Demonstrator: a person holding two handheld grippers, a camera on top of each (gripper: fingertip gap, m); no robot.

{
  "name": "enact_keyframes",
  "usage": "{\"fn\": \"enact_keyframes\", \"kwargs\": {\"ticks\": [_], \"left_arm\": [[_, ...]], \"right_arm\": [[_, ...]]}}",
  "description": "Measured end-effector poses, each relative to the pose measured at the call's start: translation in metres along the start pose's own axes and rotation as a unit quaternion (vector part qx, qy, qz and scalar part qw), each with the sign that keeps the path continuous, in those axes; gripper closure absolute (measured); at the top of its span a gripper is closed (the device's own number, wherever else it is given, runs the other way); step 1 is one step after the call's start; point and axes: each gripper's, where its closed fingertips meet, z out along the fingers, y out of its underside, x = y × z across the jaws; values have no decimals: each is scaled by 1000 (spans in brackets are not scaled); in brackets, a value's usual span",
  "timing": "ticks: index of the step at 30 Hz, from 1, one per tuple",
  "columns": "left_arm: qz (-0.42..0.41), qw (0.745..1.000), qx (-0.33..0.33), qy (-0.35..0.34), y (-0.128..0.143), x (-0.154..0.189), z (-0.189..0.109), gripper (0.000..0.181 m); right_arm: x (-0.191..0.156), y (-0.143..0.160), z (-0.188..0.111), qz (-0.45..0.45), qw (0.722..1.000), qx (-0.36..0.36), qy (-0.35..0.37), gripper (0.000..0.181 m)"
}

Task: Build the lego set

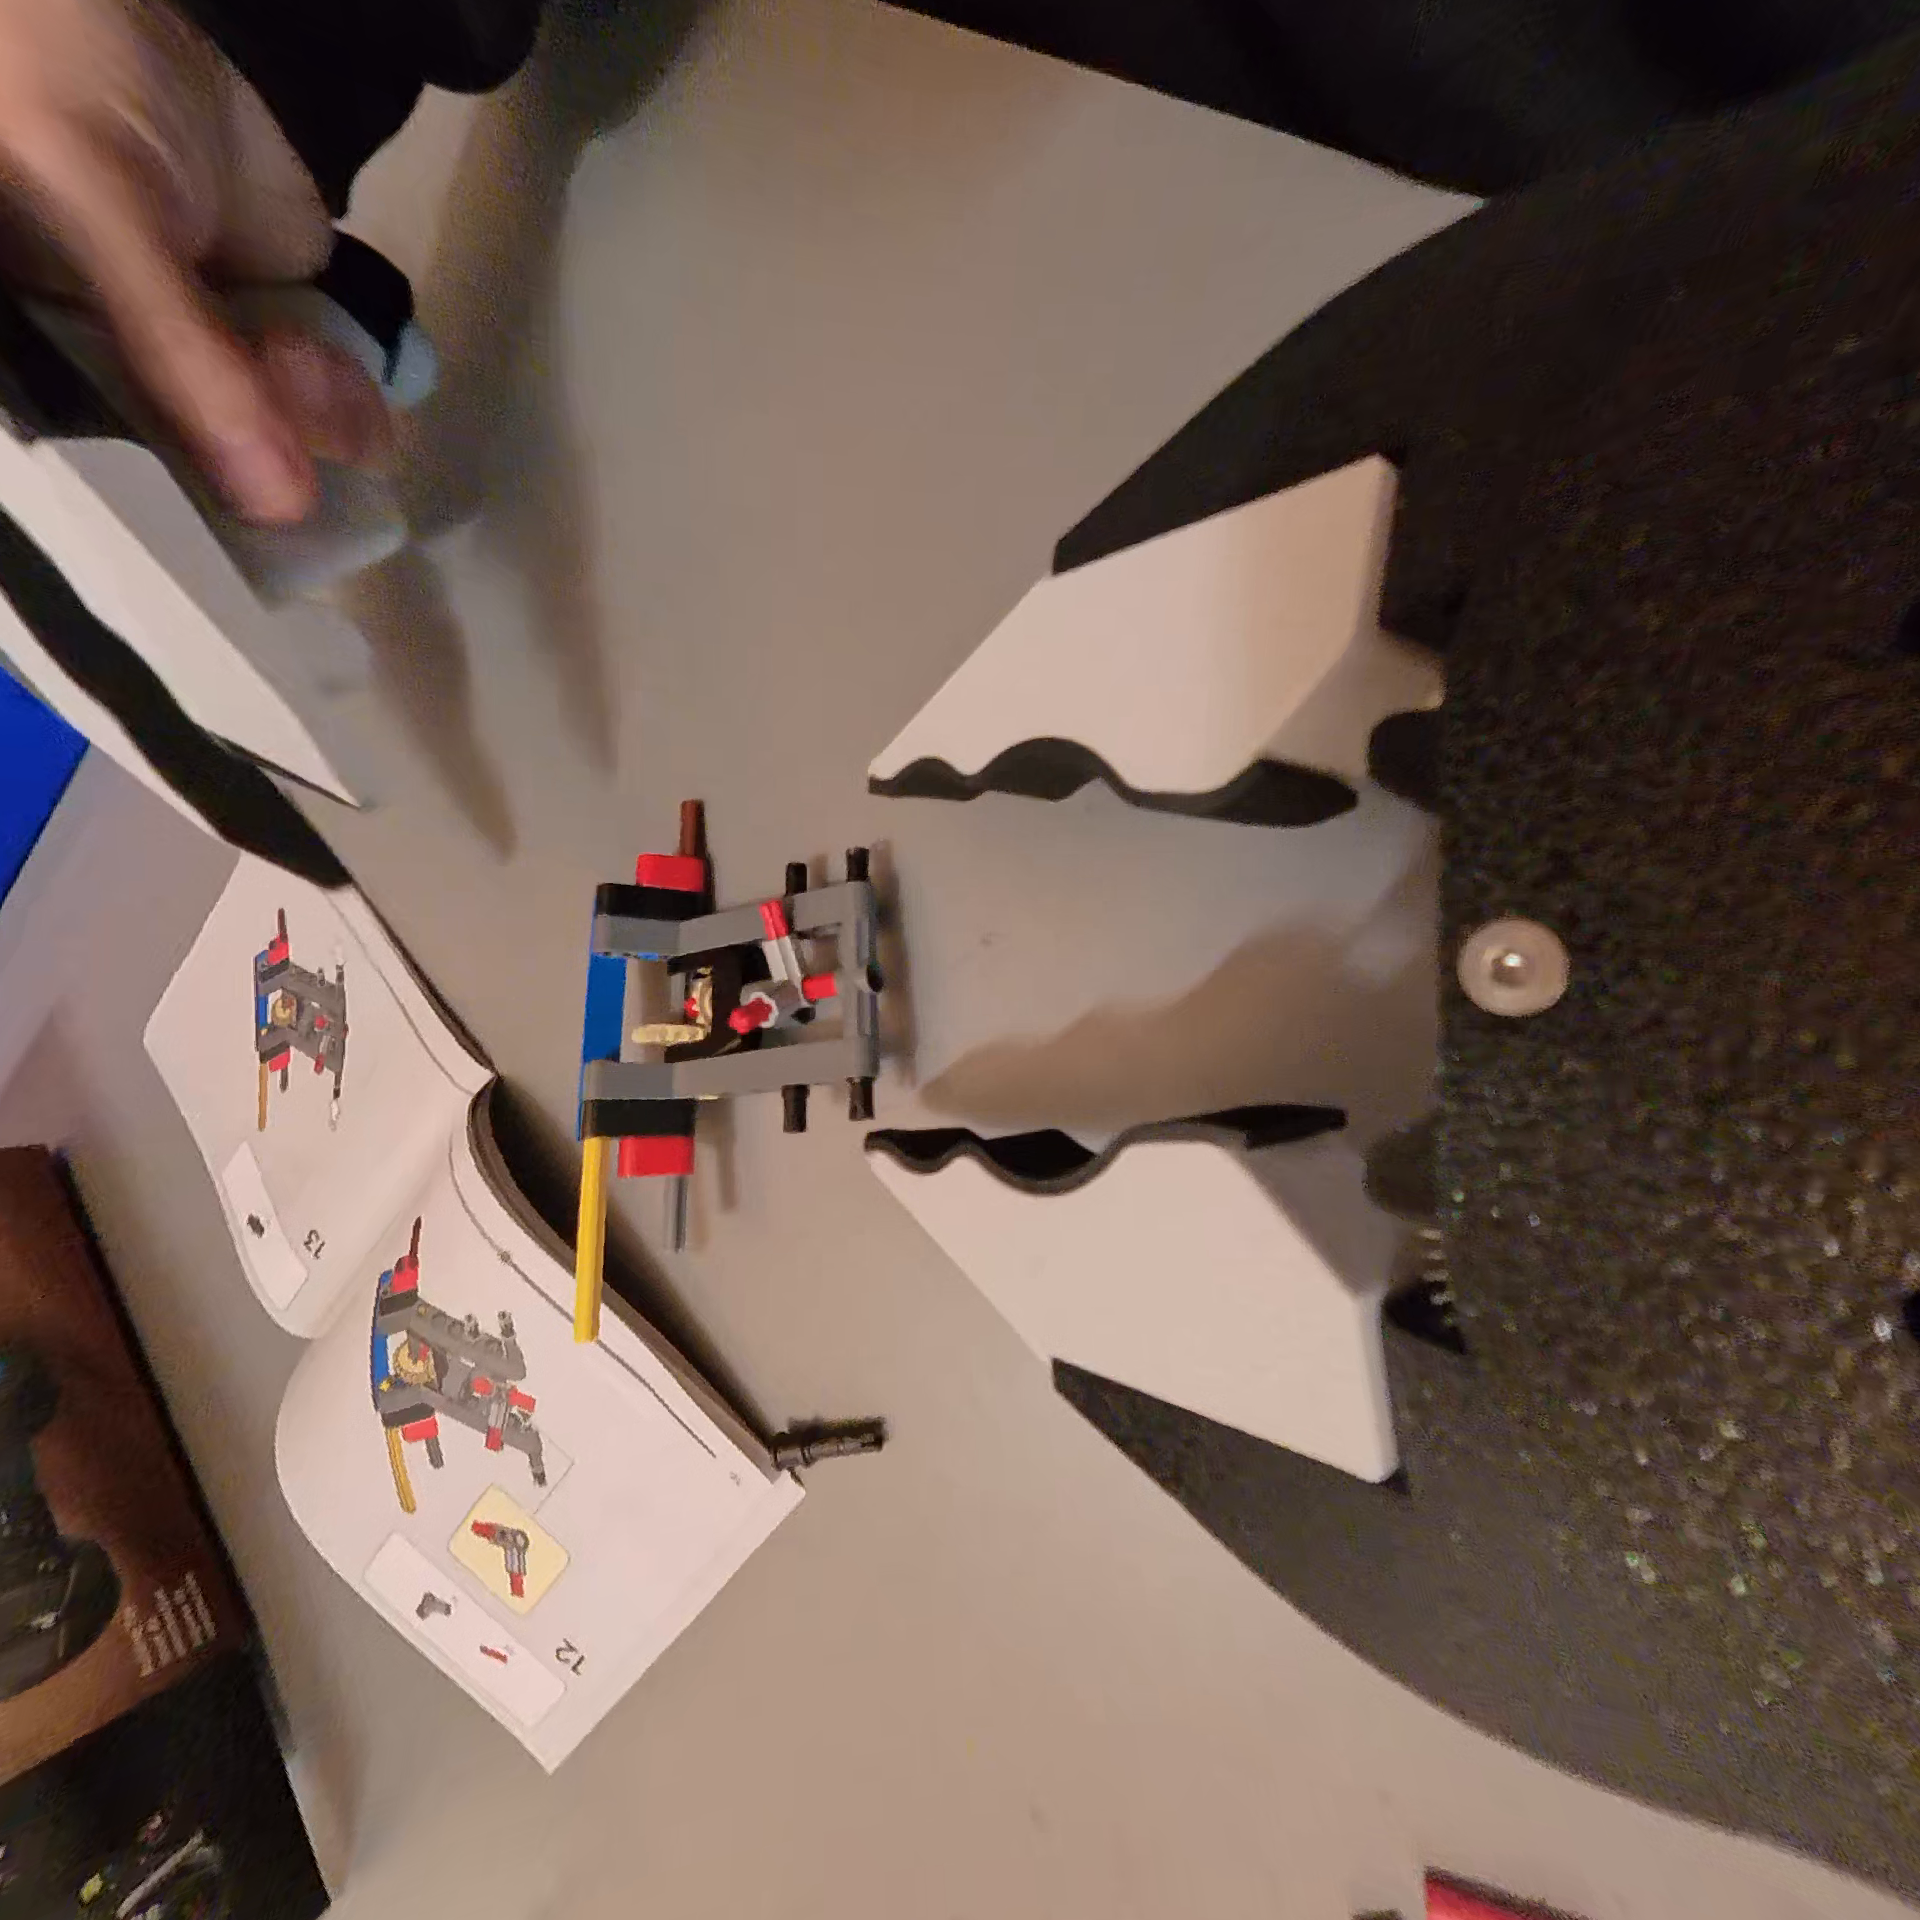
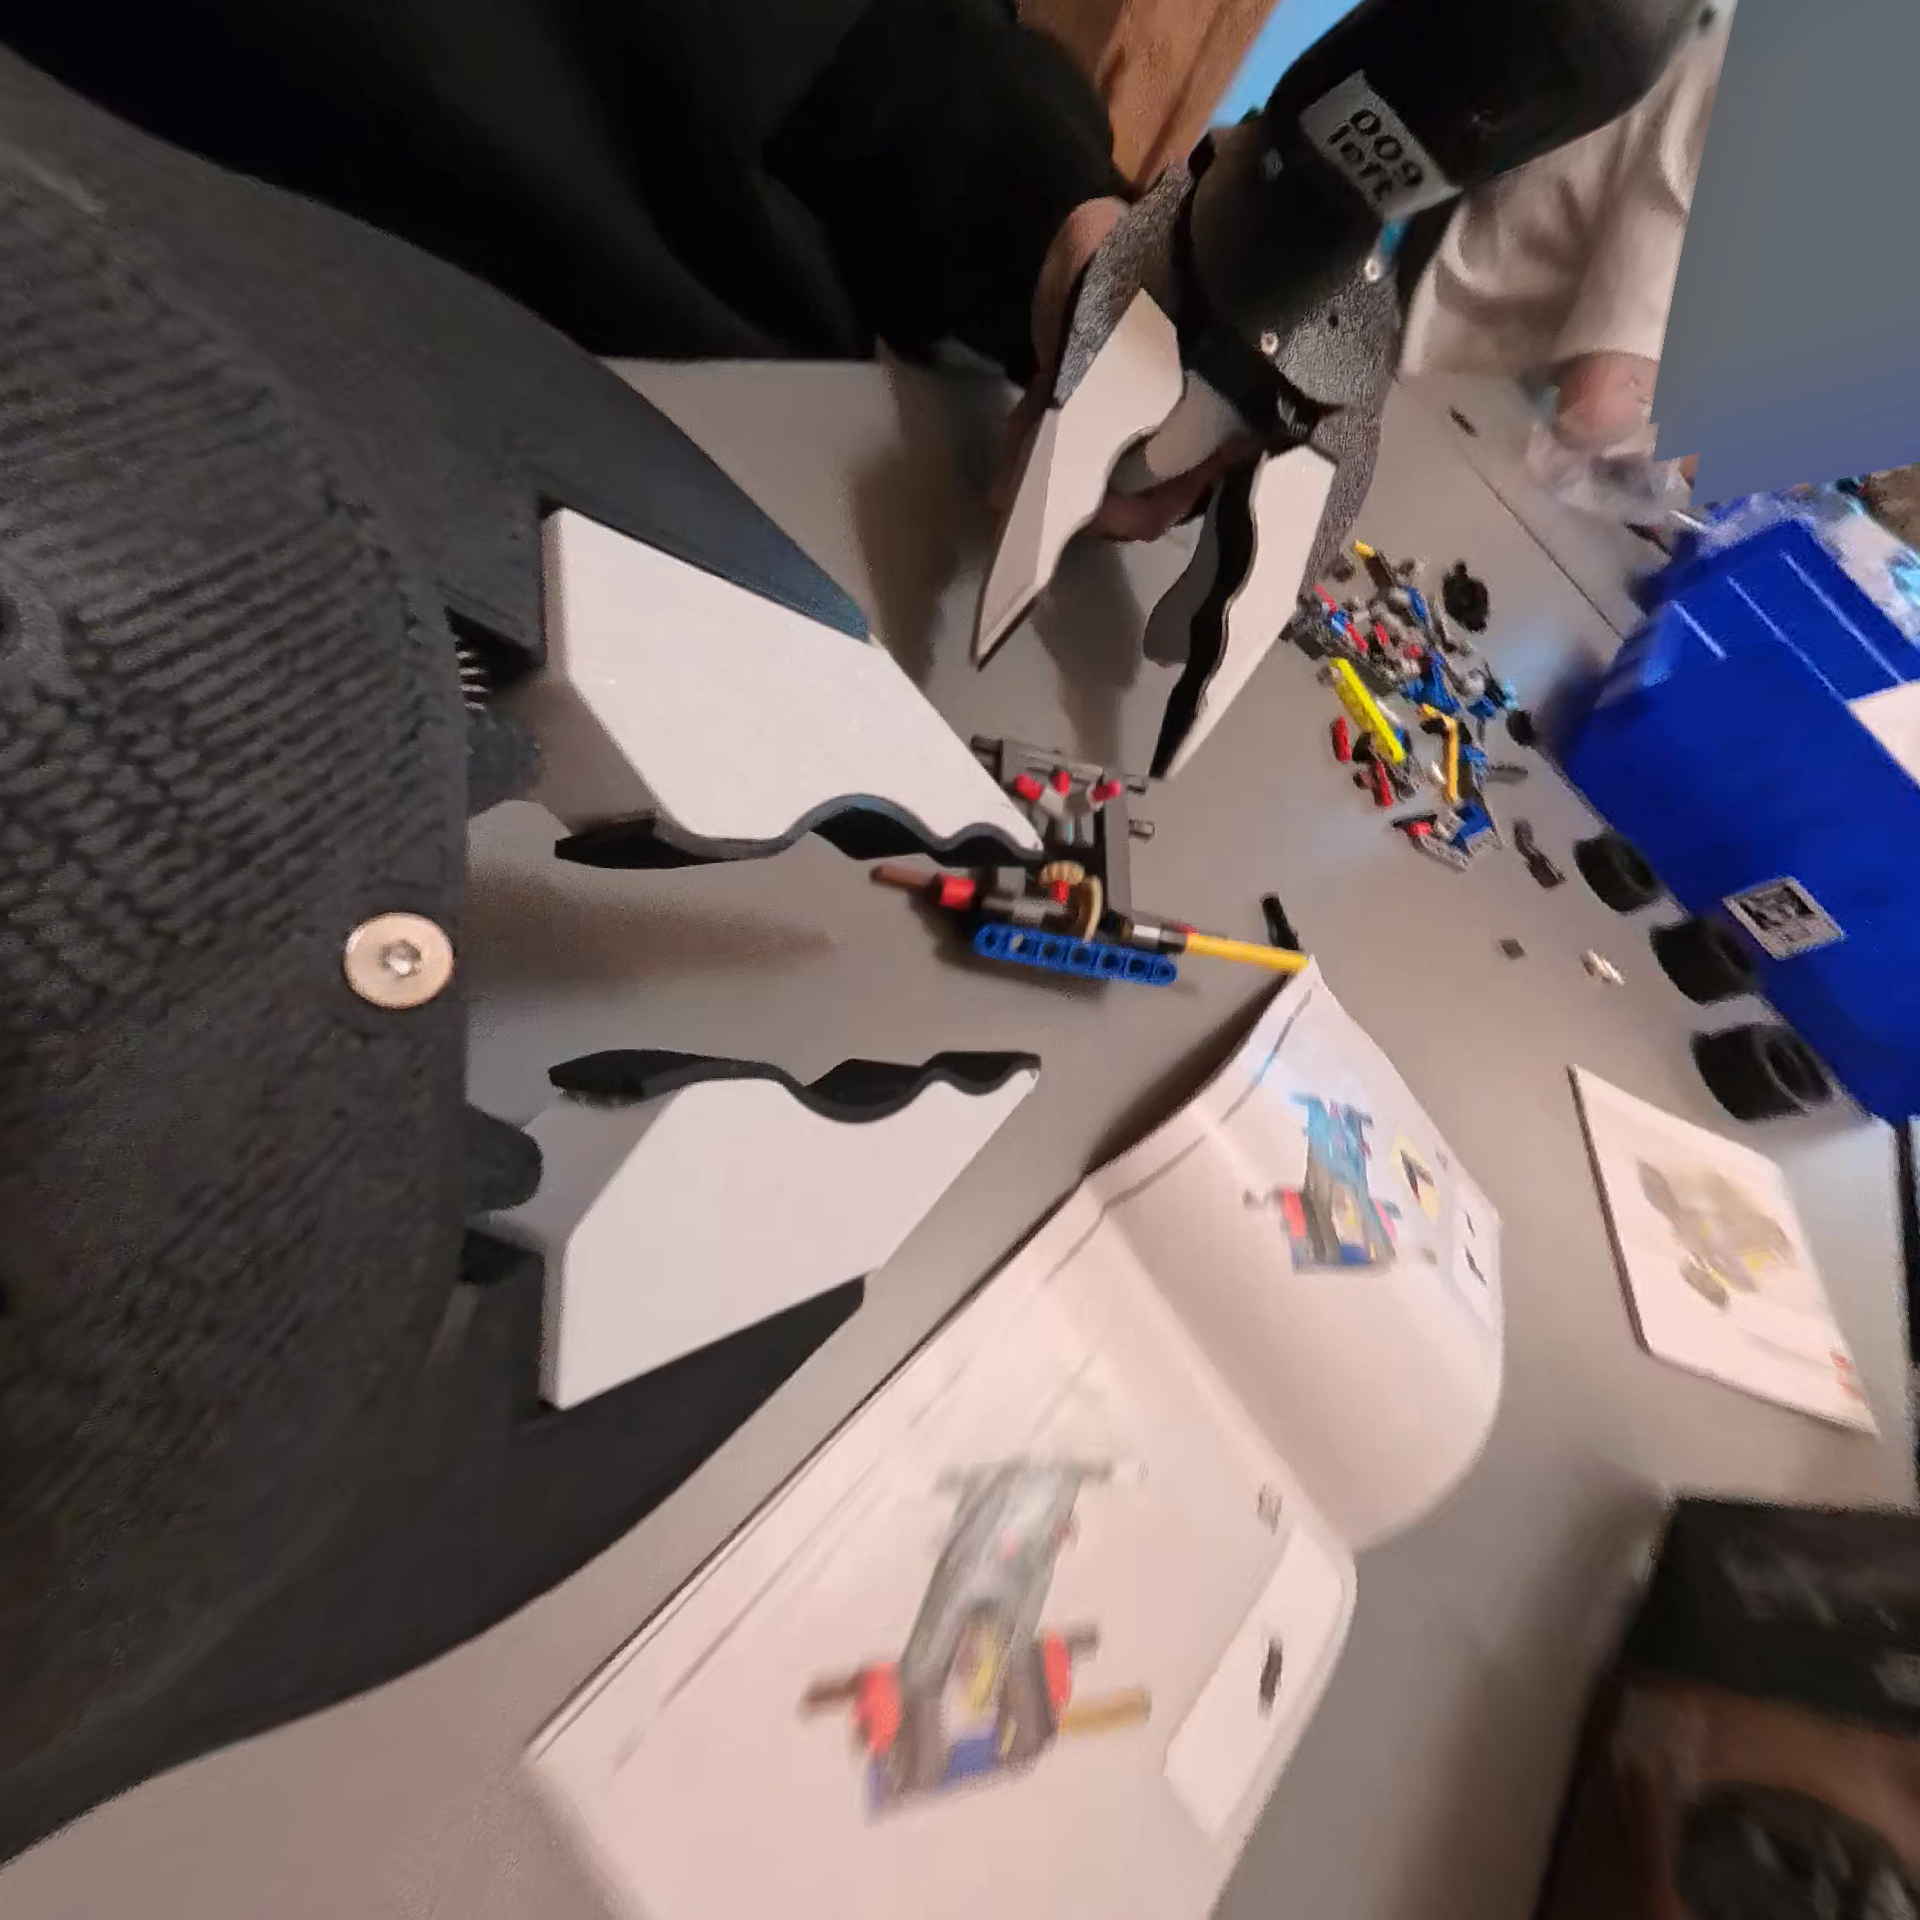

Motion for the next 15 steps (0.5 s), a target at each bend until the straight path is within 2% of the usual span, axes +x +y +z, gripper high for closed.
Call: {"fn": "enact_keyframes", "kwargs": {"ticks": [3, 6, 11, 15], "left_arm": [[11, 1000, -1, 21, 1, -1, -2, 124], [12, 999, -10, 50, 3, -1, -2, 132], [31, 996, -37, 81, 9, -2, 2, 136], [56, 993, -60, 86, 16, -2, 5, 145]], "right_arm": [[21, 7, -30, -4, 998, 8, 67, 155], [18, 21, -40, -5, 997, -7, 83, 157], [-9, 43, -24, -13, 997, -51, 57, 157], [-25, 48, -10, -39, 996, -69, 48, 159]]}}
